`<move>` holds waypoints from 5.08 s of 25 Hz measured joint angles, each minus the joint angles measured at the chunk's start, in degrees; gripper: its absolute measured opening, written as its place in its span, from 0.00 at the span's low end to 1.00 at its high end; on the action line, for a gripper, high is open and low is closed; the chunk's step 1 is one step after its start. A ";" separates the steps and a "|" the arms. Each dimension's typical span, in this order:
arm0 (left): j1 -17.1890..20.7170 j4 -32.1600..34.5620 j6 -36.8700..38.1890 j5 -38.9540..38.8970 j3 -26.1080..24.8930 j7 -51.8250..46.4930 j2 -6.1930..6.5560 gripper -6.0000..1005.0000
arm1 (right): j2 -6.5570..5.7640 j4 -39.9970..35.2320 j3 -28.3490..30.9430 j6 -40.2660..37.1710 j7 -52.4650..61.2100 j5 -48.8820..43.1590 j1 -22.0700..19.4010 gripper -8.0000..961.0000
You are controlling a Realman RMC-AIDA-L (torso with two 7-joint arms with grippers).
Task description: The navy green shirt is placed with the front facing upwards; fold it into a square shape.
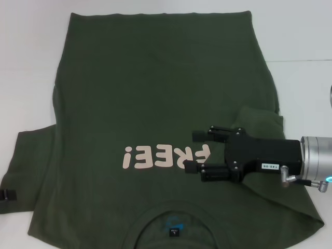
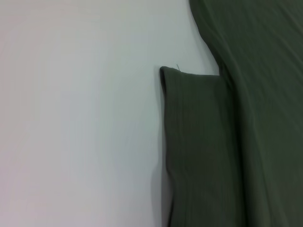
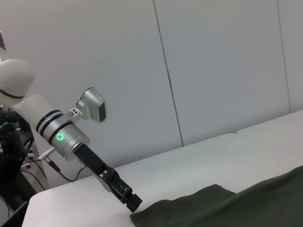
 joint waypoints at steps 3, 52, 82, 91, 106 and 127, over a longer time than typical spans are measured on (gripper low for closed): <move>-0.01 -0.01 -0.21 0.06 0.00 0.00 -0.03 0.84 | 0.00 0.00 -0.14 0.60 0.00 0.00 0.11 0.90; -0.56 -0.59 -0.53 0.61 0.18 0.02 -0.27 0.84 | 0.00 0.09 0.23 1.45 0.00 0.01 0.60 0.90; -4.48 -4.96 -0.39 0.62 3.47 -0.79 -0.31 0.79 | -0.18 0.09 0.32 2.12 0.00 0.00 0.51 0.90; -4.86 -4.23 -1.07 0.62 5.93 -2.94 -0.40 0.52 | -0.07 0.09 0.32 2.21 0.00 0.13 0.57 0.89; -4.76 -2.54 -1.57 0.73 6.77 -3.16 -0.37 0.08 | -0.09 0.09 0.32 2.15 0.00 0.81 0.34 0.89; -3.10 3.53 -15.90 4.48 6.28 -5.45 -1.95 0.04 | -0.09 0.88 0.25 2.16 0.28 1.70 0.57 0.89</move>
